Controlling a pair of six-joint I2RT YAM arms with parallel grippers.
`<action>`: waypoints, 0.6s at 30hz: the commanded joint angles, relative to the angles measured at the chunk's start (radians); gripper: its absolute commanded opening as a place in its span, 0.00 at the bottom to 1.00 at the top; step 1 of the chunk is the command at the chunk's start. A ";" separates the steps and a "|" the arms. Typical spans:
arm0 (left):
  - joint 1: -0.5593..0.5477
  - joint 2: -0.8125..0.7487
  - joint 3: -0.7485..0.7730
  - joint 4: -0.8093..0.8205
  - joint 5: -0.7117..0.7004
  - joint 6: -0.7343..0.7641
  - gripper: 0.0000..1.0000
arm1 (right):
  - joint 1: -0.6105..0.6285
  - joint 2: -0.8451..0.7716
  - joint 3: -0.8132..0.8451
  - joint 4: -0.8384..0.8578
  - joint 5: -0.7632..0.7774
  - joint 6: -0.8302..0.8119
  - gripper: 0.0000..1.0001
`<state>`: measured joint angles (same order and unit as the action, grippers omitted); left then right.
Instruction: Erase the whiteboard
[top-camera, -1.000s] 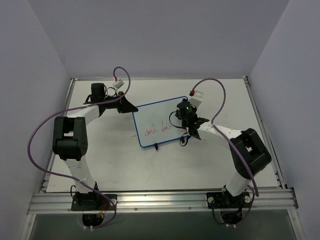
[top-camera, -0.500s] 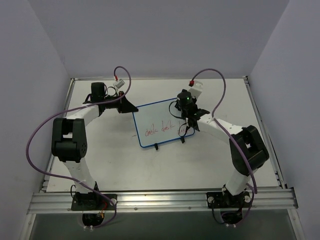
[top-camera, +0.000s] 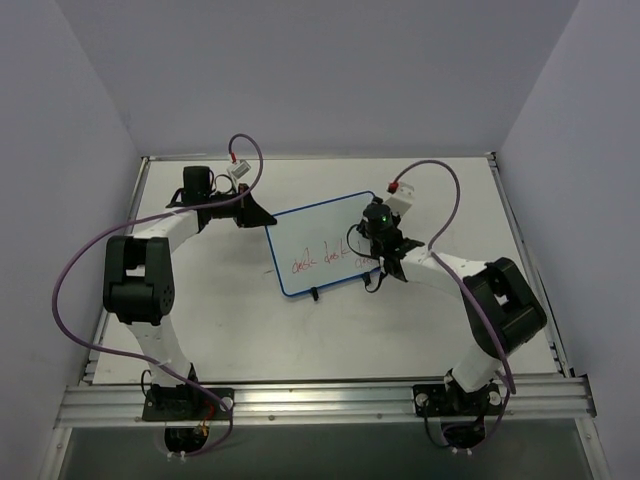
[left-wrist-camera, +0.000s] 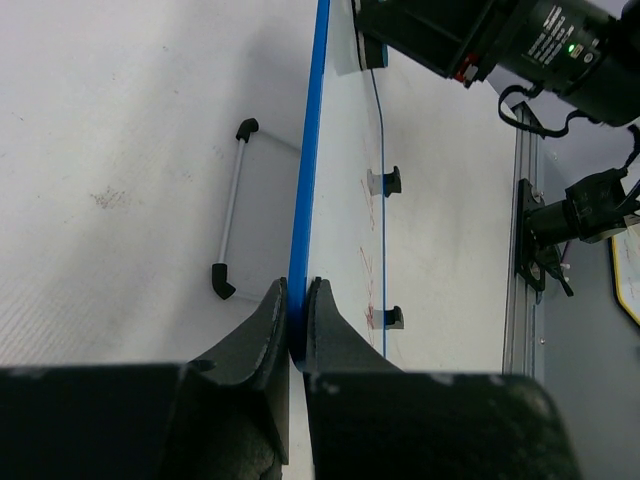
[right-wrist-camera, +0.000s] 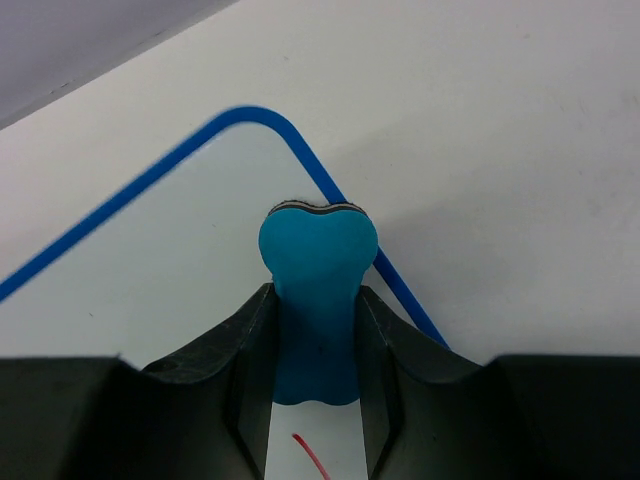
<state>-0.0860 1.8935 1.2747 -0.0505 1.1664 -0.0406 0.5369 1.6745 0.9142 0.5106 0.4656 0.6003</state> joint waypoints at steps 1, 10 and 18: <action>-0.023 -0.013 -0.005 0.014 -0.048 0.133 0.02 | -0.009 0.013 -0.192 -0.051 -0.007 0.082 0.00; -0.023 -0.016 -0.003 0.012 -0.045 0.133 0.02 | -0.002 -0.062 -0.342 0.039 -0.045 0.173 0.00; -0.026 -0.031 -0.008 0.012 -0.050 0.136 0.02 | -0.011 0.007 0.059 -0.090 -0.010 0.010 0.00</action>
<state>-0.0864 1.8889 1.2743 -0.0605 1.1748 -0.0387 0.5362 1.6180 0.8177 0.5369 0.4671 0.6941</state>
